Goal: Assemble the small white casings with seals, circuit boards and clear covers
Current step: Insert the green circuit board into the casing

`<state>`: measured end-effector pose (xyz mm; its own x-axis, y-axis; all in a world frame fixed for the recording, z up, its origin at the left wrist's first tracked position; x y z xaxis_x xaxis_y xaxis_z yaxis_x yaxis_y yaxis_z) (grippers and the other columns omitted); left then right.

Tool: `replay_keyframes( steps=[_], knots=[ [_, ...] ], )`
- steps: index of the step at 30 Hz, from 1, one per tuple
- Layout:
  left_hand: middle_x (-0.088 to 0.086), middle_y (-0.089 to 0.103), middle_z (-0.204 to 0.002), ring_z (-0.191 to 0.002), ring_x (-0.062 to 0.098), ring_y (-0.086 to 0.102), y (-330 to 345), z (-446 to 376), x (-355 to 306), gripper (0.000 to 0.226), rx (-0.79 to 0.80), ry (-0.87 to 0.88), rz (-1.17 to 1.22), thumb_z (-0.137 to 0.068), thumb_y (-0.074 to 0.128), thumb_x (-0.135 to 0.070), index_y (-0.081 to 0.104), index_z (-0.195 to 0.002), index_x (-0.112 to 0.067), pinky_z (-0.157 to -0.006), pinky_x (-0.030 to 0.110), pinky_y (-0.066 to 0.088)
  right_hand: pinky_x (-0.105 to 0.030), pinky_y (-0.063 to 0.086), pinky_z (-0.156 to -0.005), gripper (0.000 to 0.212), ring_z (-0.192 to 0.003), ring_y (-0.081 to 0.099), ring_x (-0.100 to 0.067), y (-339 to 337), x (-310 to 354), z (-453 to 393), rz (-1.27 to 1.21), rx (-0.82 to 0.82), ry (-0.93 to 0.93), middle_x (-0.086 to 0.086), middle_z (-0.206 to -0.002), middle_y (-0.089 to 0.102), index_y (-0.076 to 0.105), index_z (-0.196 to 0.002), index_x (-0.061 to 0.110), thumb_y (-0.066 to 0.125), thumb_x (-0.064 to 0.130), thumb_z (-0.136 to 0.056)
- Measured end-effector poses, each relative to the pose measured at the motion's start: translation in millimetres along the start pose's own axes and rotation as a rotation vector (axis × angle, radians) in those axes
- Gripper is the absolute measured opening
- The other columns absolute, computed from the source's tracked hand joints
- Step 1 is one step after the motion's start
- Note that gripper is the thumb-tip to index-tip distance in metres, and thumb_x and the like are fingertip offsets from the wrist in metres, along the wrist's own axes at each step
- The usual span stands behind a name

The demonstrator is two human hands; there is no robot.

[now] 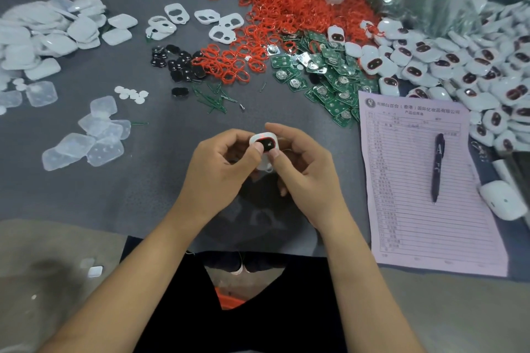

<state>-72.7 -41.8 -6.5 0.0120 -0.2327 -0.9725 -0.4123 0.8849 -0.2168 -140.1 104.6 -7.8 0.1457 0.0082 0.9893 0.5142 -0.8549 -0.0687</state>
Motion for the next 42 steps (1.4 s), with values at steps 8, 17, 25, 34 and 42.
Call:
replay_keyframes(
  steps=[8, 17, 25, 34, 42],
  knots=[
    [-0.010, 0.080, -0.094, -0.081, 0.011, 0.077, 0.5, -0.2, -2.1, 0.016, 0.006, 0.006, 0.006, -0.101, 0.067, -0.024, 0.077, -0.113, -0.018, -0.075, 0.031, 0.063, -0.012, 0.046, -0.058, 0.038, -0.064, 0.064, -0.002, 0.5, 2.7, -1.3, -0.003, 0.041, 0.013, 0.000, -0.097, 0.074, 0.065, -0.126, 0.025, 0.063, 0.005, -0.093],
    [-0.008, 0.078, -0.109, -0.093, 0.007, 0.074, 3.6, -0.6, -9.2, 0.026, 0.054, 0.075, -0.018, -0.103, 0.064, -0.020, 0.073, -0.126, -0.015, -0.077, 0.018, 0.057, -0.026, 0.049, -0.046, 0.038, -0.058, 0.060, -0.014, -4.9, 1.8, 0.0, -0.039, -0.018, -0.006, -0.012, -0.098, 0.071, 0.065, -0.128, 0.023, 0.062, 0.003, -0.096],
    [-0.009, 0.078, -0.097, -0.077, 0.007, 0.073, 20.8, -6.9, -13.6, 0.020, 0.107, 0.040, 0.077, -0.102, 0.067, -0.020, 0.072, -0.120, -0.023, -0.061, 0.020, 0.055, -0.028, 0.042, -0.037, 0.017, -0.043, 0.047, -0.012, -17.9, 1.6, 3.1, -0.105, -0.161, 0.026, 0.006, -0.065, 0.061, 0.066, -0.116, 0.013, 0.067, 0.021, -0.101],
    [-0.006, 0.078, -0.085, -0.068, 0.009, 0.071, 82.1, -16.5, -37.9, 0.015, 0.279, 0.039, 0.114, -0.093, 0.074, -0.034, 0.073, -0.106, -0.025, -0.055, 0.021, 0.054, -0.031, 0.047, -0.040, 0.019, -0.046, 0.051, -0.019, -82.3, 17.6, 30.4, -0.110, -0.325, 0.055, -0.007, -0.069, 0.064, 0.060, -0.117, 0.015, 0.068, 0.023, -0.101],
    [0.005, 0.071, -0.078, -0.064, 0.018, 0.068, 152.3, -21.6, -57.1, 0.039, 0.371, -0.004, 0.329, -0.105, 0.046, -0.052, 0.073, -0.096, -0.025, -0.056, 0.027, 0.054, -0.024, 0.021, -0.042, 0.020, -0.041, 0.027, -0.015, -148.9, 28.6, 56.5, -0.244, -0.353, 0.200, -0.013, -0.060, 0.042, 0.078, -0.098, 0.013, 0.060, 0.019, -0.090]
  ],
)
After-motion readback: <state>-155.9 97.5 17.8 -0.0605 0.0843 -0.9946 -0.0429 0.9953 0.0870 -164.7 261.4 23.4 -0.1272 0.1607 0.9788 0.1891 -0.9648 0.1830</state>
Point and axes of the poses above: each hand's wrist, its own z-axis away from the middle knuckle, its own y-axis out of the palm, x = y × z, the point moved 6 cm from there along -z, towards the middle knuckle
